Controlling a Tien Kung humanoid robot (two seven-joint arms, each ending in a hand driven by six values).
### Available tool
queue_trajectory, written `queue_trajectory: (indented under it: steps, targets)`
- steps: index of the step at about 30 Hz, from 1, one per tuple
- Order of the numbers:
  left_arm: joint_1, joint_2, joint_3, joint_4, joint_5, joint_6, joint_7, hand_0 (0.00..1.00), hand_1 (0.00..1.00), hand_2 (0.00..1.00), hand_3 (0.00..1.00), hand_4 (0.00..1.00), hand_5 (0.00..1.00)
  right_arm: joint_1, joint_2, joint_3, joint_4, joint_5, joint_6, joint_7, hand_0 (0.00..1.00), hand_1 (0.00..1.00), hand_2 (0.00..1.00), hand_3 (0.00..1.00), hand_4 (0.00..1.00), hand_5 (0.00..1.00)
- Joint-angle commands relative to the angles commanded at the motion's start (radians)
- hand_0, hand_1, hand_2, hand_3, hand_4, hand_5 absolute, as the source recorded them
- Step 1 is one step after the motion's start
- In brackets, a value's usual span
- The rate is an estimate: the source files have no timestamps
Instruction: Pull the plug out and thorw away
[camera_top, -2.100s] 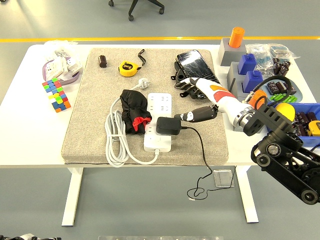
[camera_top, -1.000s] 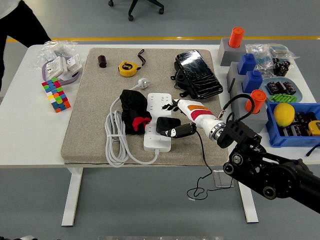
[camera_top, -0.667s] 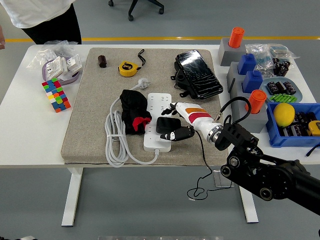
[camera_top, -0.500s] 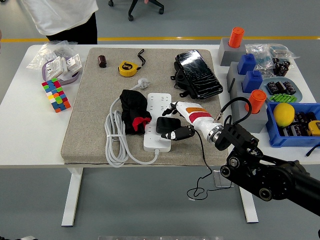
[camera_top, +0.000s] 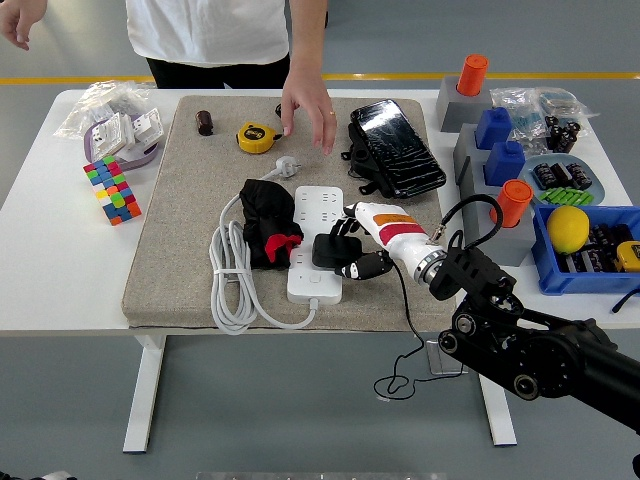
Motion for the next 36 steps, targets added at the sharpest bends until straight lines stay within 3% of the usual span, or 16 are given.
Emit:
queue_trajectory:
  steps: [16, 24, 25, 30, 31, 36]
  targets:
    - [-0.002, 0.000, 0.000, -0.001, 0.001, 0.000, -0.001, 0.549, 0.688, 0.717, 0.726, 0.941, 0.538, 0.005, 0.004, 0.009, 0.019, 0.002, 0.012, 0.008, 0.505, 0.573, 0.570, 0.572, 0.998, 0.116]
    - [-0.002, 0.000, -0.002, -0.002, 0.003, 0.000, -0.001, 0.549, 0.688, 0.717, 0.727, 0.940, 0.536, 0.007, 0.007, -0.006, -0.006, 0.005, 0.002, 0.012, 0.498, 0.569, 0.561, 0.560, 0.998, 0.112]
    - [-0.001, 0.000, -0.001, -0.001, 0.002, 0.000, 0.000, 0.549, 0.687, 0.716, 0.727, 0.941, 0.538, 0.007, 0.008, -0.006, -0.009, 0.001, -0.005, 0.014, 0.450, 0.541, 0.529, 0.480, 0.985, 0.097]
    - [-0.001, 0.000, 0.000, -0.001, 0.002, -0.001, 0.000, 0.549, 0.687, 0.716, 0.727, 0.941, 0.538, 0.007, 0.009, -0.006, -0.014, -0.008, -0.016, 0.014, 0.450, 0.541, 0.529, 0.480, 0.985, 0.097]
    - [-0.001, 0.000, -0.001, -0.001, 0.003, 0.000, 0.000, 0.549, 0.688, 0.716, 0.727, 0.940, 0.538, 0.007, 0.010, -0.007, -0.015, -0.010, -0.018, 0.015, 0.453, 0.499, 0.491, 0.448, 0.998, 0.002]
    - [-0.001, -0.001, -0.004, -0.002, 0.004, 0.000, -0.001, 0.549, 0.688, 0.716, 0.727, 0.940, 0.538, 0.006, 0.009, -0.009, -0.018, -0.018, -0.025, 0.018, 0.453, 0.499, 0.491, 0.448, 0.998, 0.002]
